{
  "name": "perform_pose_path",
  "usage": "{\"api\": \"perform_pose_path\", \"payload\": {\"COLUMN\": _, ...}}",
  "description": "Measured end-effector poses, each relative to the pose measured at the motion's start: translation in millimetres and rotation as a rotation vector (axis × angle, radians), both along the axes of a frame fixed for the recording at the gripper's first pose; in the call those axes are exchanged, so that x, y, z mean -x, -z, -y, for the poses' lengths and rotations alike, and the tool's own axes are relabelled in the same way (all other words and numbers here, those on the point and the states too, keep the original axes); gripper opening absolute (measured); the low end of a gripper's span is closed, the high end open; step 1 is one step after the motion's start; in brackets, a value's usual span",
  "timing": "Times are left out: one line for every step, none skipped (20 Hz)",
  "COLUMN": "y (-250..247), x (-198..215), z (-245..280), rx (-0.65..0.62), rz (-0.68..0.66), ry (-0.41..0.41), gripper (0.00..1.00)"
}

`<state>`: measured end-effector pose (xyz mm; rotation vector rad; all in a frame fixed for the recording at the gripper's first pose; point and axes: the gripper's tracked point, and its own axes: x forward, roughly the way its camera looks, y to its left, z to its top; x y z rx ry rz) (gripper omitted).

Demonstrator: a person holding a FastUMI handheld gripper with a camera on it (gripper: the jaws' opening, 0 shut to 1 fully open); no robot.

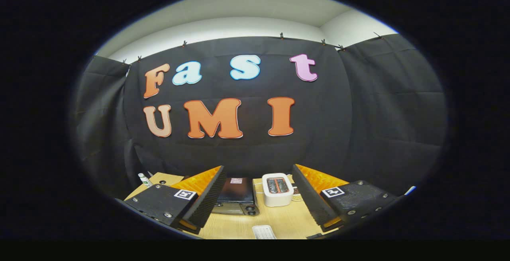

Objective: Open the toaster oven, put the food inside, and close the toaster oven door.

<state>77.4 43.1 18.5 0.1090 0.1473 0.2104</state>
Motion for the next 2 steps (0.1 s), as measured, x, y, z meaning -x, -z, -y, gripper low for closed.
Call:
{"api": "perform_pose_path", "payload": {"y": 1, "x": 5, "z": 10, "rx": -0.005, "rz": 0.002, "ry": 0.004, "gripper": 0.99}}
{"api": "perform_pose_path", "payload": {"y": 4, "x": 8, "z": 21, "rx": -0.001, "rz": 0.001, "ry": 0.011, "gripper": 0.99}}
